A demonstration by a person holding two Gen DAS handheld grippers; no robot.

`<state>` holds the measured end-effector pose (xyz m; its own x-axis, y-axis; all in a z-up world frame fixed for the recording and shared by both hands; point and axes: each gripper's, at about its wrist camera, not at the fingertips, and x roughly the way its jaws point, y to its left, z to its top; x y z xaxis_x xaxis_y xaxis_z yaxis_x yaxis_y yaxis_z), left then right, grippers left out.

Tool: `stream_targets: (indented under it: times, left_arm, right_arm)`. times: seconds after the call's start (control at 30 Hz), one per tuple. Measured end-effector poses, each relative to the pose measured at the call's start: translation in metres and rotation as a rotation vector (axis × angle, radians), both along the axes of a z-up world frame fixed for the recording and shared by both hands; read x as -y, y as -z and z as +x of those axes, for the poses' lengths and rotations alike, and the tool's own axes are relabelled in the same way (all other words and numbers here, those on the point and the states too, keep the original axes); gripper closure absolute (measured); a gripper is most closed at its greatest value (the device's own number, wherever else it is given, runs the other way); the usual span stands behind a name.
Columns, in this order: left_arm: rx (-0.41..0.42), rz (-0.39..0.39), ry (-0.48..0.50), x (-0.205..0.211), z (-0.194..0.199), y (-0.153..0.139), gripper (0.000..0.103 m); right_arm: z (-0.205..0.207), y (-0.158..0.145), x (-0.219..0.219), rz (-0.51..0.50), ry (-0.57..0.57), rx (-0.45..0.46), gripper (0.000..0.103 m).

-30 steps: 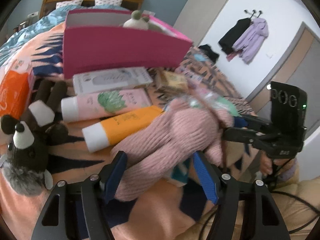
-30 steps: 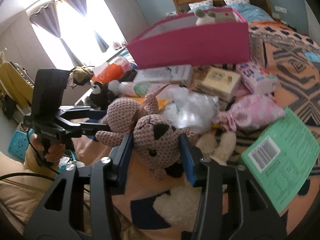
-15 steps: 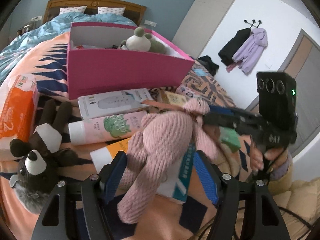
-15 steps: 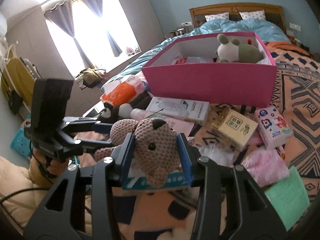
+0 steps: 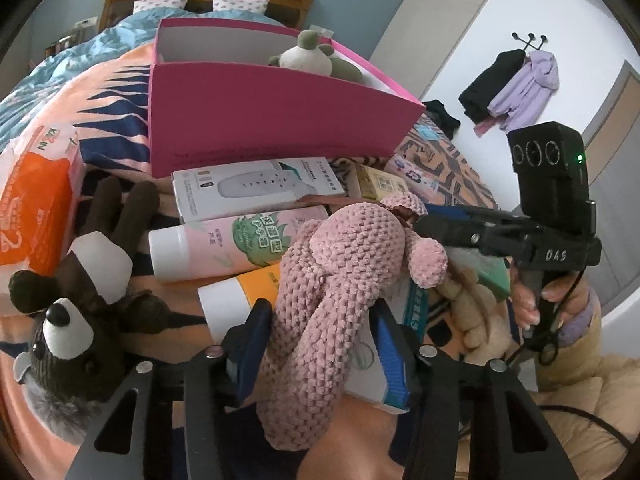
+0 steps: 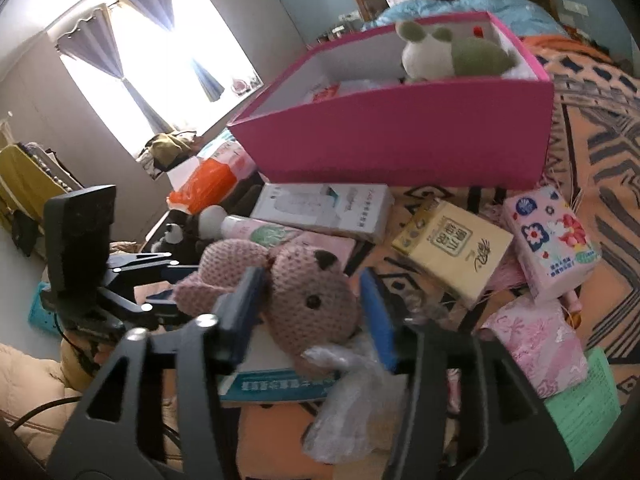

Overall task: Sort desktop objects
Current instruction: 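Move the right tool to the pink knitted bunny and close on it, then lift the pink knitted bunny and carry it over the box with right tool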

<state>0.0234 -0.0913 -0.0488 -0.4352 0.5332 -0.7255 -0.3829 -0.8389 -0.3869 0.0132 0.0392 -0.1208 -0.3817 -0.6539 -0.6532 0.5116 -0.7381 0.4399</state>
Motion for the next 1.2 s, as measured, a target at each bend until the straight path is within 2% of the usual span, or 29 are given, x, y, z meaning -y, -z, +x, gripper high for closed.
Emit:
stream_targets:
  times: [0.1, 0.13, 0.3, 0.4, 0.67, 1.2]
  left_arm:
    - [0.004, -0.006, -0.007, -0.001, -0.003, -0.001, 0.055]
    - [0.008, -0.004, -0.008, -0.002, -0.003, -0.002, 0.055]
    - [0.005, 0.005, -0.007, -0.004, -0.007, -0.007, 0.056]
    - [-0.019, 0.018, -0.011, -0.006, -0.011, -0.017, 0.055]
    - [-0.092, -0.005, -0.02, -0.01, -0.023, -0.045, 0.056]
    - [-0.146, -0.056, -0.046, -0.009, -0.046, -0.069, 0.055]
  right_arm:
    - [0.0, 0.005, 0.005, 0.005, -0.033, 0.005, 0.047]
    - [0.001, 0.004, 0.006, 0.008, -0.032, -0.012, 0.05]
    - [0.005, -0.004, 0.004, 0.025, -0.024, -0.062, 0.052]
    - [0.007, -0.013, 0.001, 0.019, -0.005, -0.097, 0.052]
    - [-0.001, -0.038, -0.006, -0.004, 0.038, -0.174, 0.052]
    - [-0.027, -0.062, 0.0, -0.021, 0.041, -0.221, 0.052]
